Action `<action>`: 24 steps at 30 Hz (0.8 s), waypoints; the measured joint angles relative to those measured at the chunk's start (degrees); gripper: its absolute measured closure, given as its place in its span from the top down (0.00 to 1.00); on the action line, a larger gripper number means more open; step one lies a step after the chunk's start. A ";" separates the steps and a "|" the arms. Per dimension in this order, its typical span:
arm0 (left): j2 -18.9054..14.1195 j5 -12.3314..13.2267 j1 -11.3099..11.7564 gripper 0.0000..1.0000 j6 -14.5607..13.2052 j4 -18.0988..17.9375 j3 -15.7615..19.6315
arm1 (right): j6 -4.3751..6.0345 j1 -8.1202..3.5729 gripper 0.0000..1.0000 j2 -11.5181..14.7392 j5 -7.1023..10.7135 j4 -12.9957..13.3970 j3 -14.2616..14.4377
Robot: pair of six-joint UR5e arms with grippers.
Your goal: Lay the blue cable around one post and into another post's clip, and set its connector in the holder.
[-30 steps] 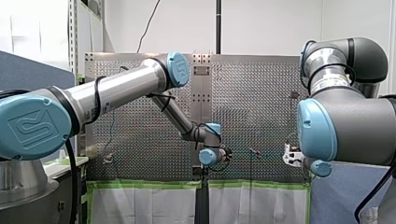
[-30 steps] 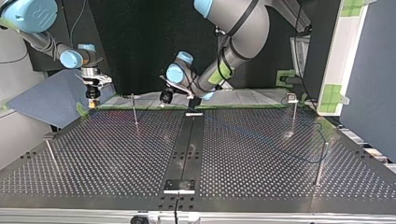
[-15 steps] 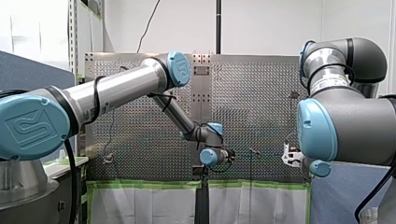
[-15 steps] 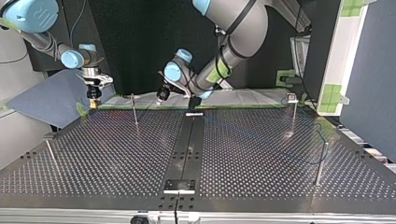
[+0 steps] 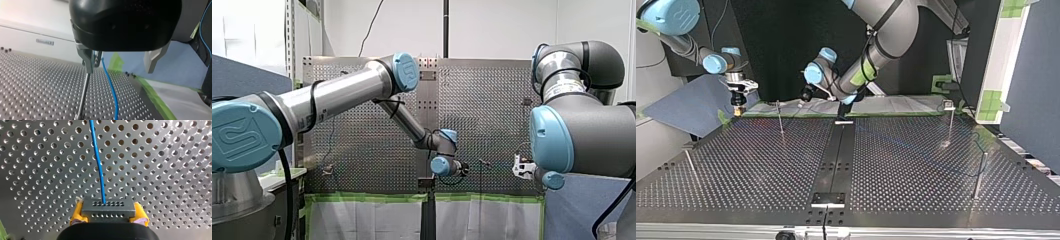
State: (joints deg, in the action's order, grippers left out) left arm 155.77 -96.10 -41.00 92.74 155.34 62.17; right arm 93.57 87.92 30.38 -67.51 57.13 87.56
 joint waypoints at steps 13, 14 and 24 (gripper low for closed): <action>-0.60 -0.06 -3.12 1.00 0.06 1.00 -1.32 | -0.04 0.11 0.00 0.00 0.00 -0.25 -0.05; -0.63 -0.08 -3.38 1.00 0.10 1.14 -1.53 | -0.04 0.10 0.00 0.00 0.00 -0.28 -0.10; -0.69 -0.69 -5.26 1.00 0.41 3.21 -2.58 | -0.17 0.05 0.00 0.00 -1.12 -2.20 -1.48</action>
State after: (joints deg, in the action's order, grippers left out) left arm 155.08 -96.79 -46.26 93.16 158.54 59.59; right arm 93.40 87.98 30.38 -68.63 54.93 86.08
